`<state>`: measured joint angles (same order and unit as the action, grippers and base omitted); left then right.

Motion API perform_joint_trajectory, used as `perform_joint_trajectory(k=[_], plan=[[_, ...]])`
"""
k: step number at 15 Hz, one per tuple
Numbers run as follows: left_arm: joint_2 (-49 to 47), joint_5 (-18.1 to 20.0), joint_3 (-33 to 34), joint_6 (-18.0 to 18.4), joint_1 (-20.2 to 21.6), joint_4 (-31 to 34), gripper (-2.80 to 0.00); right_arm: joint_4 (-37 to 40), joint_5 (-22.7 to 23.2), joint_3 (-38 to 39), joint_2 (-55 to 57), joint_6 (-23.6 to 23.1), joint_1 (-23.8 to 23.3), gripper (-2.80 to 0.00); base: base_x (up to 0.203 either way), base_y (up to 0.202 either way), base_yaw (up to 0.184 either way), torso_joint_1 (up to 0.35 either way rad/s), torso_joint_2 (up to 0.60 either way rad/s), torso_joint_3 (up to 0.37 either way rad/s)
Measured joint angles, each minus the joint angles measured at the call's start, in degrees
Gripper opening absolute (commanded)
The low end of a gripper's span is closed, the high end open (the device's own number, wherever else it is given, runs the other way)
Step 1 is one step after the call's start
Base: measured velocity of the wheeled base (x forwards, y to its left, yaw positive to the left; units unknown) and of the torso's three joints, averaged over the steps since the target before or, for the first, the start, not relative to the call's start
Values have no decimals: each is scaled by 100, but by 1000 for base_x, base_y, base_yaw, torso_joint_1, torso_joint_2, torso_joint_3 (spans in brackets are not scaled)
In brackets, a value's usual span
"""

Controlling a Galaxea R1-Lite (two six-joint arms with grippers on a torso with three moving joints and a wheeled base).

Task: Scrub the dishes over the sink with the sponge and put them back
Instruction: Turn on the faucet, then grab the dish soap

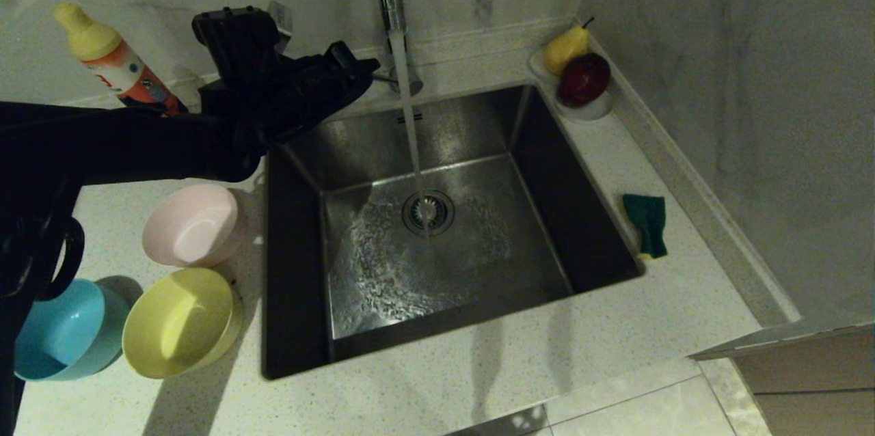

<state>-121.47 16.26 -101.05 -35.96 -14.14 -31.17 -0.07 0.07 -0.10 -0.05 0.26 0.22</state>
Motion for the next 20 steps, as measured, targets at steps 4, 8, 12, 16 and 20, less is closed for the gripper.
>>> perform_joint_trajectory(k=[4, 8, 12, 16, 20], plan=[[182, -45, -262, -2, 146, 61, -280, 0, 0, 0, 0, -2, 2, -280, 0, 0, 0, 0, 0, 0], [692, -151, -261, 5, 317, 159, -280, 0, 2, 0, 0, 0, 2, -280, 0, 0, 0, 0, 0, 0], [1628, -914, 258, 890, 356, 1346, -280, 0, 0, 0, 0, -2, 2, -280, 0, 0, 0, 0, 0, 0], [2781, -2080, 1001, 1648, 362, 2317, -280, 0, 0, 0, 0, 2, 2, -280, 0, 0, 0, 0, 0, 0], [3994, -3211, 2145, 2110, 334, 3322, -280, 1, 0, 0, 0, 1, 2, -280, 0, 0, 0, 0, 0, 0]])
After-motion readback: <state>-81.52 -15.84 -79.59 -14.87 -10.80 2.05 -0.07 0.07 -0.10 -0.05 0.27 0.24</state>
